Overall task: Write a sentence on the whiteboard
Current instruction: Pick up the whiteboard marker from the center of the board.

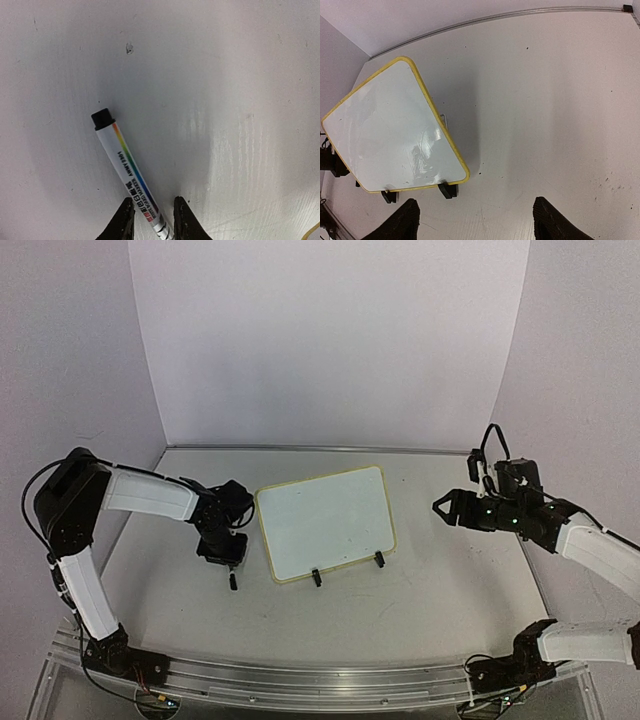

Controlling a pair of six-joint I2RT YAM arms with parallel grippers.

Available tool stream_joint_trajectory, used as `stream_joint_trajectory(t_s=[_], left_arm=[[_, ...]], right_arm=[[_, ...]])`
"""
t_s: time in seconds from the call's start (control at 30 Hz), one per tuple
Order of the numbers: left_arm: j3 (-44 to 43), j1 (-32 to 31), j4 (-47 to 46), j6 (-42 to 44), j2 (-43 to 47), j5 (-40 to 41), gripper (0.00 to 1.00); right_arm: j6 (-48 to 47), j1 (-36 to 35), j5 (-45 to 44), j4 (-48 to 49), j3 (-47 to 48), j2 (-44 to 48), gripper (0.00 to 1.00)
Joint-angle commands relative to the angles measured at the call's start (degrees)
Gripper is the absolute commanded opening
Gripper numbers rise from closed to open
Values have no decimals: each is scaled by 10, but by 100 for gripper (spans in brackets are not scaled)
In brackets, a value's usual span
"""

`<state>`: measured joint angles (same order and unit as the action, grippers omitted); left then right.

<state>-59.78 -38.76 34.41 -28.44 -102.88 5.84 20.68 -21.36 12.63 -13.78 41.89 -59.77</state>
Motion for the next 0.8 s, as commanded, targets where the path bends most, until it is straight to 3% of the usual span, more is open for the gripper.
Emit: stream_joint_trajectory(t_s=[0.0,0.27,0.4,0.57,0.77], left_arm=[[25,-3,21,8,24,-8,21],[50,-4,20,-6,28,-5,1],[68,-5,18,-19,69,6,0],[96,-4,10,11,197,17,0],[103,-6,-20,102,366,-120,0]], right_arm=[[6,-5,-14,9,11,11,73],[10,-8,-5,9,17,14,73],[20,-8,21,5,26,21,74],[25,-15,103,-16,58,18,73],[29,-50,211,-62,125,-18,75]])
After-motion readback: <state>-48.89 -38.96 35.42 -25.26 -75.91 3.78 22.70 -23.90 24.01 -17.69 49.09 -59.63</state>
